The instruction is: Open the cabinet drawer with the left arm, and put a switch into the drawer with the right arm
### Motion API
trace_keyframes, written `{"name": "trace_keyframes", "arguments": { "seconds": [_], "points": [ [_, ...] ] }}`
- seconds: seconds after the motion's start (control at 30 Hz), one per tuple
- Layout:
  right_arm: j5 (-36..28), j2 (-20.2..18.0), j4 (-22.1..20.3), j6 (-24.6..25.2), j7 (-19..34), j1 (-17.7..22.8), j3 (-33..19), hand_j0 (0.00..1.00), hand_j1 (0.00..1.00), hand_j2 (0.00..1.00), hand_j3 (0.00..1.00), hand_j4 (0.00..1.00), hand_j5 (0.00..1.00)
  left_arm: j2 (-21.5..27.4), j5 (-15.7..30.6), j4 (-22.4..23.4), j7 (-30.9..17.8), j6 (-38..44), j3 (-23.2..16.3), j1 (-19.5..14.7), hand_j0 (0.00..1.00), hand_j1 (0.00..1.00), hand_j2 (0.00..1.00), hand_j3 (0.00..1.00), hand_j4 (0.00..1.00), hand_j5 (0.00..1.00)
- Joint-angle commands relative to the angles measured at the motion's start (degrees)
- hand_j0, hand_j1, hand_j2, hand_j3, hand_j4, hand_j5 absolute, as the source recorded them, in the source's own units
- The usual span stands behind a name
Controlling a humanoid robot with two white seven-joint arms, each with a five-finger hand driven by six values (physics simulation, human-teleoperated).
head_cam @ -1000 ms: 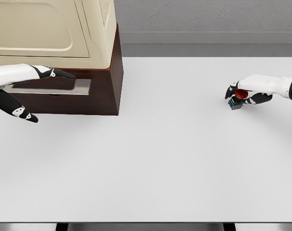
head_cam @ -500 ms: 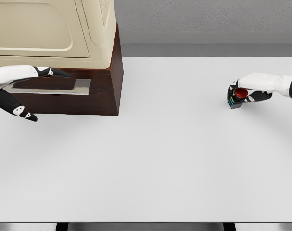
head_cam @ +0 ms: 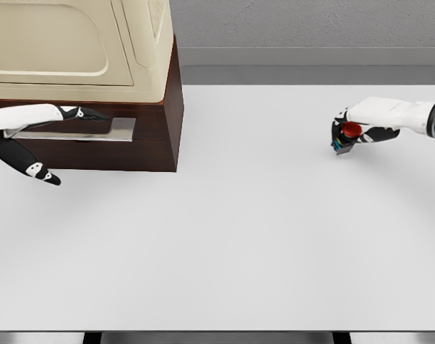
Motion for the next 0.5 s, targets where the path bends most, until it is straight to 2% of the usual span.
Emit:
{"name": "trace_keyframes", "arguments": {
  "seconds": [0.0,0.3,0.33,0.47],
  "points": [
    [-0.4,-0.3,-1.3,0.2,0.0,0.1,0.0,0.48,0.48,0.48,0.48,0.48,0.48,-0.2,0.4,0.0,0.0,0.2,0.1,0.1,1.0,1.0,1.0,1.0,1.0,1.0],
    [-0.6,-1.7,-7.5,0.2,0.0,0.1,-0.1,0.48,0.48,0.48,0.48,0.48,0.48,0.0,0.4,0.1,0.1,1.4,0.7,0.9,1.0,1.0,1.0,1.0,1.0,1.0],
    [-0.6,-1.9,-8.3,0.2,0.0,0.1,-0.1,0.48,0.48,0.48,0.48,0.48,0.48,0.1,0.4,0.1,0.0,1.4,1.9,1.7,1.0,1.0,1.0,1.0,1.0,1.0],
    [-0.8,-2.5,-10.0,0.2,0.0,0.1,-0.1,0.48,0.48,0.48,0.48,0.48,0.48,0.8,0.4,0.1,0.0,1.4,9.8,9.1,1.0,1.0,1.0,1.0,1.0,1.0]
  ]
}}
